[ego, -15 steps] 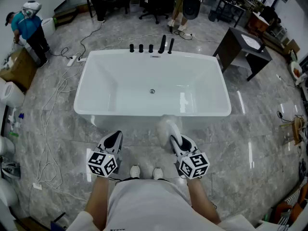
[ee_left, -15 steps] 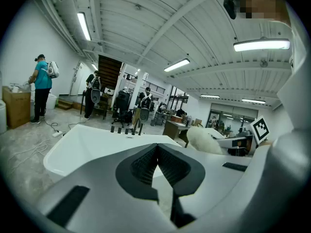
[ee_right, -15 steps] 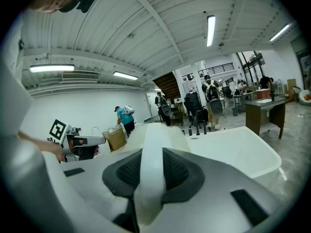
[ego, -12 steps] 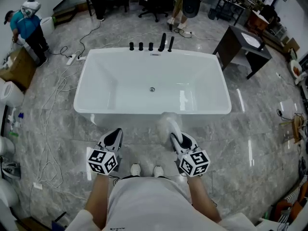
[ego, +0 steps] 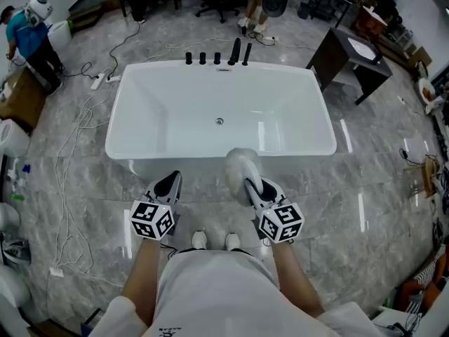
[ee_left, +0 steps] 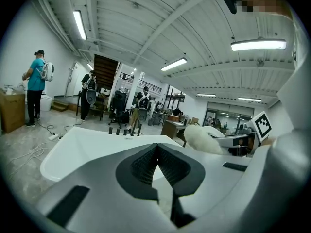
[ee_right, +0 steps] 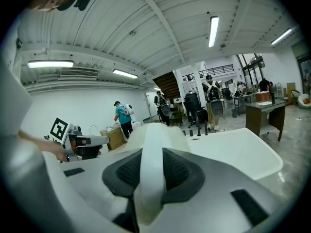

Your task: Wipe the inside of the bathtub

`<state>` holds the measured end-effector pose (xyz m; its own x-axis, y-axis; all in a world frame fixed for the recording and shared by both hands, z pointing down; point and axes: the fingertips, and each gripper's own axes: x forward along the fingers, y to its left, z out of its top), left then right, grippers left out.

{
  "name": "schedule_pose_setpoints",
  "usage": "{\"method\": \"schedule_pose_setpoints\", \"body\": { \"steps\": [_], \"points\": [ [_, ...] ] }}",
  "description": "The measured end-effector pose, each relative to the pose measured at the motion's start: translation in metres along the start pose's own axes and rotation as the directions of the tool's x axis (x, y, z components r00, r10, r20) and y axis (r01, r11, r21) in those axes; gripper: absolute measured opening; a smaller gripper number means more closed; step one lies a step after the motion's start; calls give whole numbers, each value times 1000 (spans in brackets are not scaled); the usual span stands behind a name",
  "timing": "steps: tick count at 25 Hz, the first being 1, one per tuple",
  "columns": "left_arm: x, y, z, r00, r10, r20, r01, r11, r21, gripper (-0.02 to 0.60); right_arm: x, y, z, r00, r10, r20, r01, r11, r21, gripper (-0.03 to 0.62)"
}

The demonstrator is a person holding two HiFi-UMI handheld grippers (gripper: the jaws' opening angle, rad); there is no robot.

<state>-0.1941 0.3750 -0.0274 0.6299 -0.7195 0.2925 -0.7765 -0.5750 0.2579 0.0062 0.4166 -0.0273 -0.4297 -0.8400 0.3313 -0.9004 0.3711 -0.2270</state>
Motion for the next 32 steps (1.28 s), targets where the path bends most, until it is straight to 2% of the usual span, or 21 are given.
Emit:
{"method": "schedule_pose_setpoints", "body": {
  "steps": [7, 15, 25, 32],
  "points": [
    [2, 11, 4, 999, -43, 2, 43, 999, 16, 11, 16, 17, 1, 1000, -2, 6, 2, 1000, 14, 97],
    [-13, 37, 7, 998, -63, 32, 63, 998, 0, 12, 33, 50, 3, 1000, 13, 13, -14, 999, 30, 97],
    [-12, 72, 18, 998, -7, 60, 8, 1000, -12, 12, 72, 73, 10, 997, 79, -19, -79, 997, -25, 97],
    [13, 95, 25, 997, 43, 65, -42, 999, -23, 12, 121, 61, 24, 991, 136, -14, -136, 990, -26, 97]
  ]
}}
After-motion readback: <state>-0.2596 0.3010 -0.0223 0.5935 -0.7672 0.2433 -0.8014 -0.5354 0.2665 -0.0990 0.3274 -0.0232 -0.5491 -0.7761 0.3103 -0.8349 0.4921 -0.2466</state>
